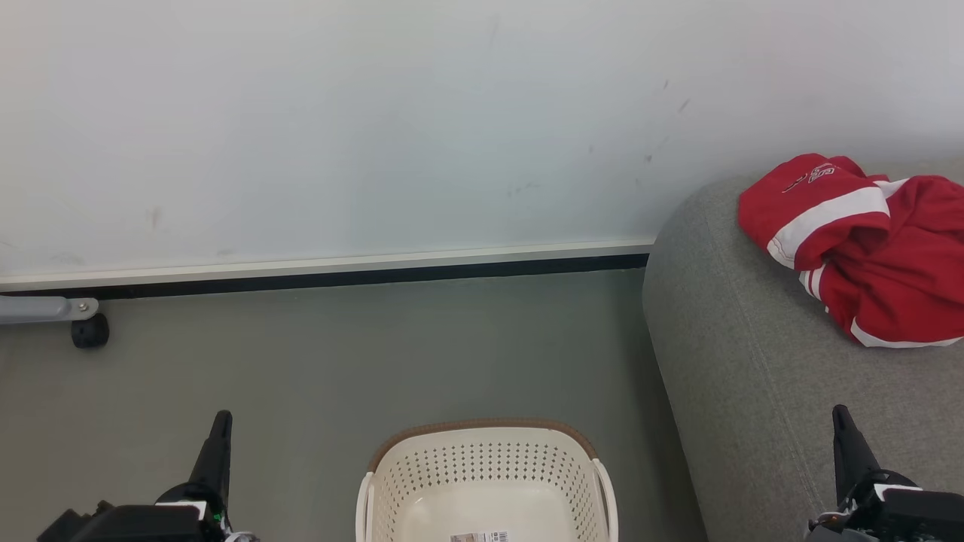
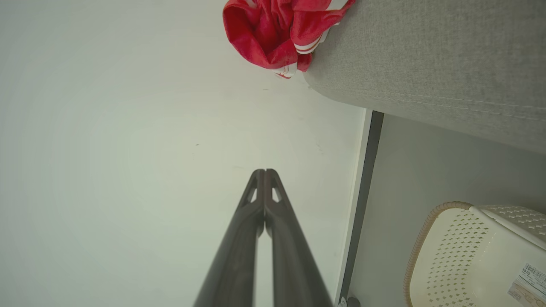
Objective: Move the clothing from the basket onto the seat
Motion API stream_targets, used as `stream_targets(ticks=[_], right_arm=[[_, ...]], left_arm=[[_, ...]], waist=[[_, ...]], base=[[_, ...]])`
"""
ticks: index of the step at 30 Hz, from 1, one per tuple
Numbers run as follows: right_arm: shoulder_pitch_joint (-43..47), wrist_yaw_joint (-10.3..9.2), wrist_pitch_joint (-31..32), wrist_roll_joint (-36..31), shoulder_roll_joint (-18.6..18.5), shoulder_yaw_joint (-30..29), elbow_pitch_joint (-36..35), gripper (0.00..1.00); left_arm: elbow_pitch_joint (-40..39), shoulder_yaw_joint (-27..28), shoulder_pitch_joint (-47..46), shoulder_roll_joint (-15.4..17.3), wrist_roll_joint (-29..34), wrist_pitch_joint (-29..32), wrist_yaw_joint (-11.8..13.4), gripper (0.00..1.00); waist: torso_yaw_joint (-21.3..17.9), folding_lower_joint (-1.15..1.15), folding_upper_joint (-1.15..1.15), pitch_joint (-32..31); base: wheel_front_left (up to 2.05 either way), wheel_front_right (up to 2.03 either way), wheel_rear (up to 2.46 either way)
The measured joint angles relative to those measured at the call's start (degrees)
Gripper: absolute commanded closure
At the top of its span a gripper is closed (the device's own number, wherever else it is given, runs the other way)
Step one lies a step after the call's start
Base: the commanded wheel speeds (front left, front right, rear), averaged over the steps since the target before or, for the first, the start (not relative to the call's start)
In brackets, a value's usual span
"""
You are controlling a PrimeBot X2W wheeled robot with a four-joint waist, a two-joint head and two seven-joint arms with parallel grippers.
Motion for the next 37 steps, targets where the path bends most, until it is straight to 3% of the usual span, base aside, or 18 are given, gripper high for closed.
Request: stream_targets(ticks=[37], right_arm=[[0.00,0.00,0.00,0.00,0.01,0.01,-0.03,1.00]], left_arm=[[-0.01,0.00,0.00,-0.01,0.01,0.00,0.00,1.00]], waist=[[0.00,0.00,0.00,0.01]], base=[[0.00,0.00,0.00]])
